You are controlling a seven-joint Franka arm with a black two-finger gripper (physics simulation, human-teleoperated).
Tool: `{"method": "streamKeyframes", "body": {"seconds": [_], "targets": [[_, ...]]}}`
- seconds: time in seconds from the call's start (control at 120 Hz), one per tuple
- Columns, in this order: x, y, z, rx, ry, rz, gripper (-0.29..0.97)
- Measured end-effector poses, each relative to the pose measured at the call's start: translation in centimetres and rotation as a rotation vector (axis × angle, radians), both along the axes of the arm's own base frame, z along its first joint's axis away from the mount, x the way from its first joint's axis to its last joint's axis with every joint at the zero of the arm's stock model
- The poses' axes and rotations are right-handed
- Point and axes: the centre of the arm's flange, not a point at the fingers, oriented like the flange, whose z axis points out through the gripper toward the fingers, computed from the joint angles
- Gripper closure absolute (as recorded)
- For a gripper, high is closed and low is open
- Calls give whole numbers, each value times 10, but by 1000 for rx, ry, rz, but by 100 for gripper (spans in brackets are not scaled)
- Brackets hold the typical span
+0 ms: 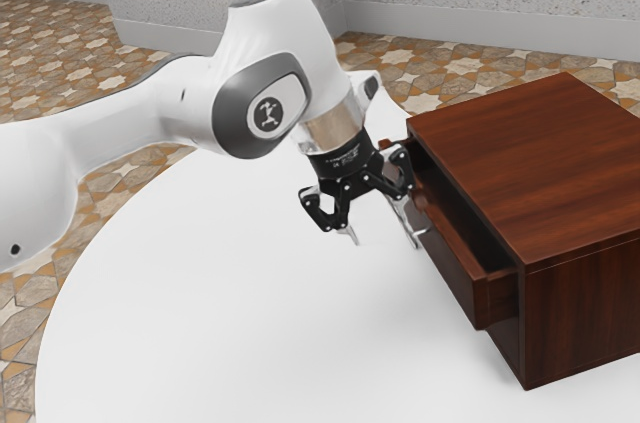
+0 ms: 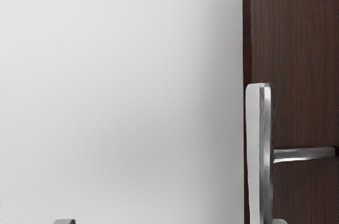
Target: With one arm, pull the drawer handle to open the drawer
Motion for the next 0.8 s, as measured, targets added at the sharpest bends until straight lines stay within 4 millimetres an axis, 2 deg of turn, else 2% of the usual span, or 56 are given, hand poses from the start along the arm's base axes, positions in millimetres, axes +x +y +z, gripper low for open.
{"method": "streamKeyframes", "body": {"seconds": [0.358,0.567,0.8], "targets": [[-8,14,-3,13,9,-9,25],[-21,25,-3,21,20,-11,25],[-32,27,-3,28,29,-30,25]]}}
